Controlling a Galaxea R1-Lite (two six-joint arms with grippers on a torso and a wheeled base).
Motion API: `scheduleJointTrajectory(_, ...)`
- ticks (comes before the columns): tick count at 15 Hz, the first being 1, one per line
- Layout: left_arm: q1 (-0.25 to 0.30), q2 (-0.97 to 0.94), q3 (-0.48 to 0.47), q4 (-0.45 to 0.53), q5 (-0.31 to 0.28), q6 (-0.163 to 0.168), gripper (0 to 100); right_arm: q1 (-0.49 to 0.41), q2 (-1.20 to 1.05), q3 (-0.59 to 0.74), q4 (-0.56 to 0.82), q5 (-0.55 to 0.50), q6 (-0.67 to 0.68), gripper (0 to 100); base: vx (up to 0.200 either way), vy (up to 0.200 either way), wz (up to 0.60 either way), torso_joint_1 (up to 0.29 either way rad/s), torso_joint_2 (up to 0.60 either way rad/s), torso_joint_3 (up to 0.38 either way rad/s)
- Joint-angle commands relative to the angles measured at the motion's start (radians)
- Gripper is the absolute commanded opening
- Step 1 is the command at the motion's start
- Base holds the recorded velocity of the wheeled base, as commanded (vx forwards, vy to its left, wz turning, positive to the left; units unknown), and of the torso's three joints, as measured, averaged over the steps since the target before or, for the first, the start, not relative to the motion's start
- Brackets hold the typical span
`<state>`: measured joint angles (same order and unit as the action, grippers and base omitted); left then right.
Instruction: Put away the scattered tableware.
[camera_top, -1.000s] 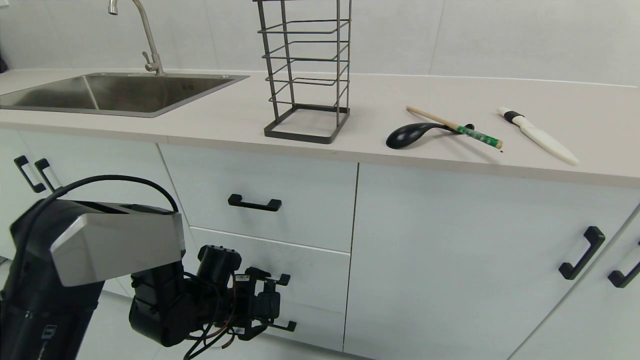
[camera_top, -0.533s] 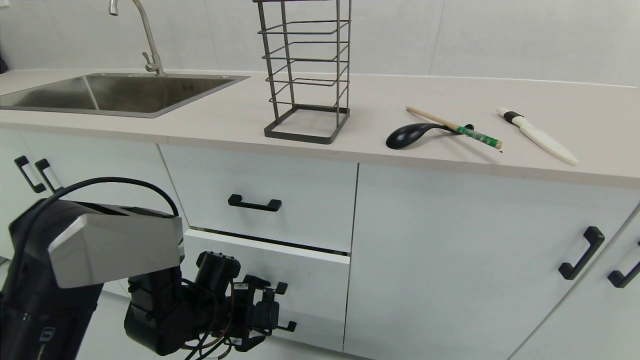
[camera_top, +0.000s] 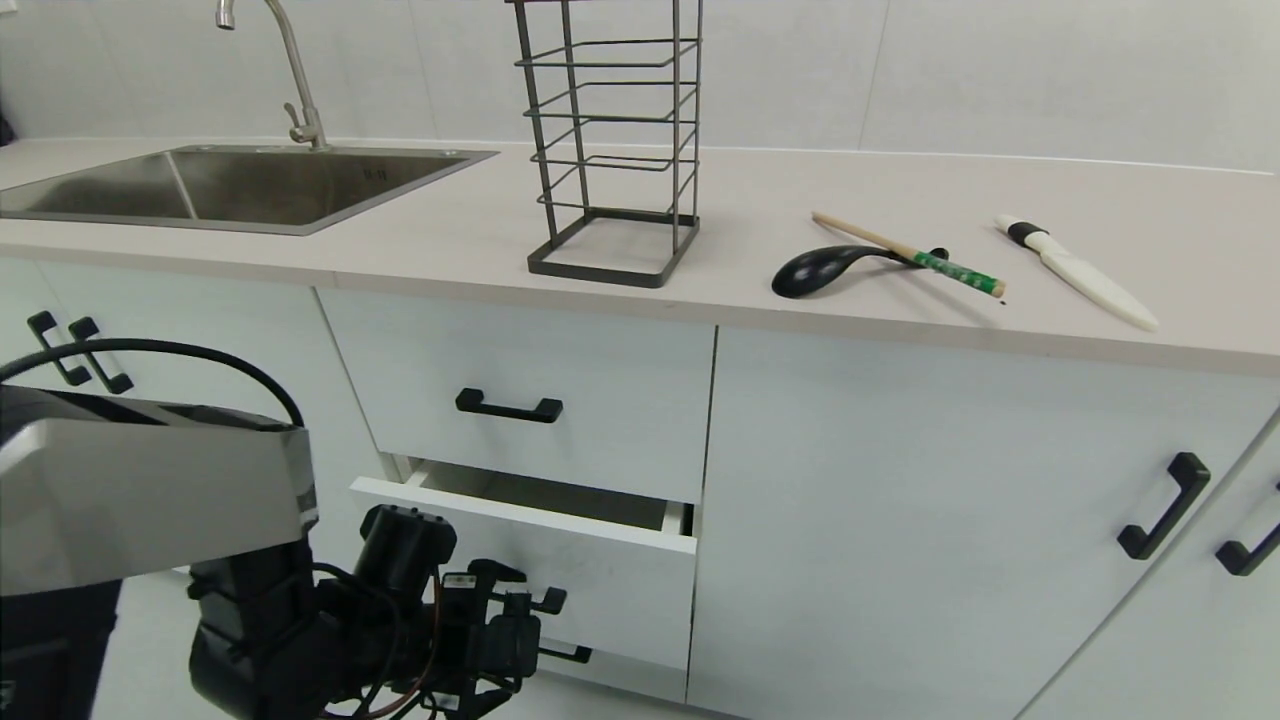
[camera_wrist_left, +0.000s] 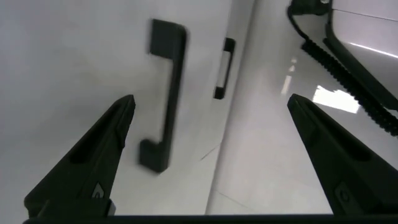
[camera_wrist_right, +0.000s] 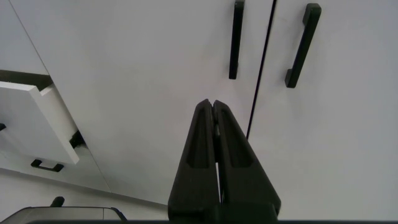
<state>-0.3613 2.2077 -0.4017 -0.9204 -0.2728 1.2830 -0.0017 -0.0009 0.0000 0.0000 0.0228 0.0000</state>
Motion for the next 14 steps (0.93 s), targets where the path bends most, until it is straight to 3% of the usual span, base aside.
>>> scheduleJointTrajectory(1,0.001,-0.279,0.15,0.005,0.009,-0.022,100,0.0,0.001,0.0,0.0,0.0,0.0,0,0.0,0.0,0.0,0.0,0.0,0.0)
scheduleJointTrajectory(3,-0.019,-0.45,0.216,0.029,0.012,-0.06,100,0.0,0.001,0.0,0.0,0.0,0.0,0,0.0,0.0,0.0,0.0,0.0,0.0)
scheduleJointTrajectory(6,-0.048,-0.6,0.199,0.106,0.038,-0.22,100,0.0,0.001,0.0,0.0,0.0,0.0,0,0.0,0.0,0.0,0.0,0.0,0.0)
scheduleJointTrajectory(7,-0.048,-0.574,0.169,0.098,0.047,-0.237,100,0.0,0.001,0.0,0.0,0.0,0.0,0,0.0,0.0,0.0,0.0,0.0,0.0)
scheduleJointTrajectory(9,-0.045,-0.505,0.107,0.095,0.049,-0.237,100,0.0,0.001,0.0,0.0,0.0,0.0,0,0.0,0.0,0.0,0.0,0.0,0.0)
scheduleJointTrajectory(10,-0.048,-0.413,0.024,0.095,0.049,-0.234,100,0.0,0.001,0.0,0.0,0.0,0.0,0,0.0,0.0,0.0,0.0,0.0,0.0)
scheduleJointTrajectory(14,-0.048,-0.195,-0.086,0.095,0.049,-0.231,100,0.0,0.001,0.0,0.0,0.0,0.0,0,0.0,0.0,0.0,0.0,0.0,0.0)
